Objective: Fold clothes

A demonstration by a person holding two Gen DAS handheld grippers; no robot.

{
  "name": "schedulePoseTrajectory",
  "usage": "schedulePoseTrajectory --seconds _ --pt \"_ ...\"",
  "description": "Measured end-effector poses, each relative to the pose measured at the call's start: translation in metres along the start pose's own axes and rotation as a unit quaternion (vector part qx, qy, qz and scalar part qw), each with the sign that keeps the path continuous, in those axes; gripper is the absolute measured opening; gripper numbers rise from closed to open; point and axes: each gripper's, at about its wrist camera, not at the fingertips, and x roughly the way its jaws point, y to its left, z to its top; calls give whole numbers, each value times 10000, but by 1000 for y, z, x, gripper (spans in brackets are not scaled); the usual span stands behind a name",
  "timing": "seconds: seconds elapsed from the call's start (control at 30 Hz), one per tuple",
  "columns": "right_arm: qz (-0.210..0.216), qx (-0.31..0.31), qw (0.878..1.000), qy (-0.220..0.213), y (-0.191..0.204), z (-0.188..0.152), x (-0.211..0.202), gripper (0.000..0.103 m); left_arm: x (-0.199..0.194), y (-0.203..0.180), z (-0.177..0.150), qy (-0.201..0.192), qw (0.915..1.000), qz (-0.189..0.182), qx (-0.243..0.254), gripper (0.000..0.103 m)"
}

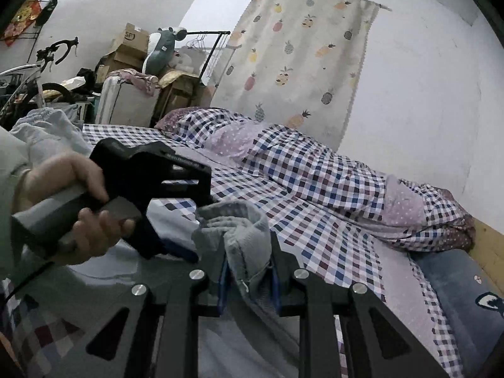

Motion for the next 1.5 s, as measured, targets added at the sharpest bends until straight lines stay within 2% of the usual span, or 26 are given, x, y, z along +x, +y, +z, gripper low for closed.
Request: schedulePoseTrajectory --seconds 0.07,0.1,0.13,0.23,0.33,0.43,0.5,0.53,0.7,0.77,0.83,0.9,0.97,1.03,1.13,1.23,1.3,1.33,1.47,1.5 --pt "31 -22 10000 1 -1 -2 -5 22 4 -9 3 -63 9997 -29 213 79" --pt "38 -58 10000 9 0 -3 -7 22 5 -12 5 -107 9994 -22 326 69" --pt "49 -118 9999 31 3 -5 -7 22 10 -18 9 -142 9988 60 456 48" --pt "151 -305 9993 161 16 -11 -3 22 31 -36 26 -171 9961 247 831 20" --pt "357 -568 9971 369 37 -19 6 22 47 -48 37 -229 9928 481 1073 12" --pt "550 -920 9931 468 64 -25 12 22 36 -39 39 -259 9915 593 1128 10" --pt "605 -1069 9914 446 78 -21 12 21 16 -39 29 -325 9892 648 1273 9" --pt "611 -1092 9913 404 81 -17 9 20 -9 -35 21 -345 9877 620 1391 9" --pt "640 -1326 9891 -45 106 13 -19 20 -63 -72 15 -507 9779 394 1989 9" --pt "758 -1470 9862 39 124 7 -14 20 -83 -85 12 -589 9733 363 2189 9" --pt "876 -1613 9829 122 142 1 -9 20 -99 -83 10 -601 9698 509 2310 9" --pt "993 -1755 9792 206 160 -5 -5 20 -100 -64 16 -515 9701 847 2213 9" --pt "1110 -1897 9751 290 178 -11 0 20 -96 -29 25 -341 9722 1338 1891 9" --pt "1227 -2038 9706 373 196 -17 5 20 -91 -2 31 -241 9732 1650 1584 9" --pt "1205 -2021 9715 283 210 -11 4 20 -97 0 31 -332 9730 1652 1575 9" --pt "1129 -1941 9744 134 220 -2 1 21 -125 -28 28 -585 9718 1268 1901 9" --pt "1093 -1901 9756 82 228 1 1 21 -134 -31 32 -662 9717 1151 1955 9" --pt "1109 -1914 9751 167 233 -2 5 21 -136 -23 34 -661 9714 1231 1921 9" --pt "1285 -2239 9641 616 254 -30 17 22 -102 39 49 -220 9700 2058 1277 9" --pt "1303 -2264 9631 645 255 -33 16 23 -104 40 48 -256 9705 2029 1280 9"
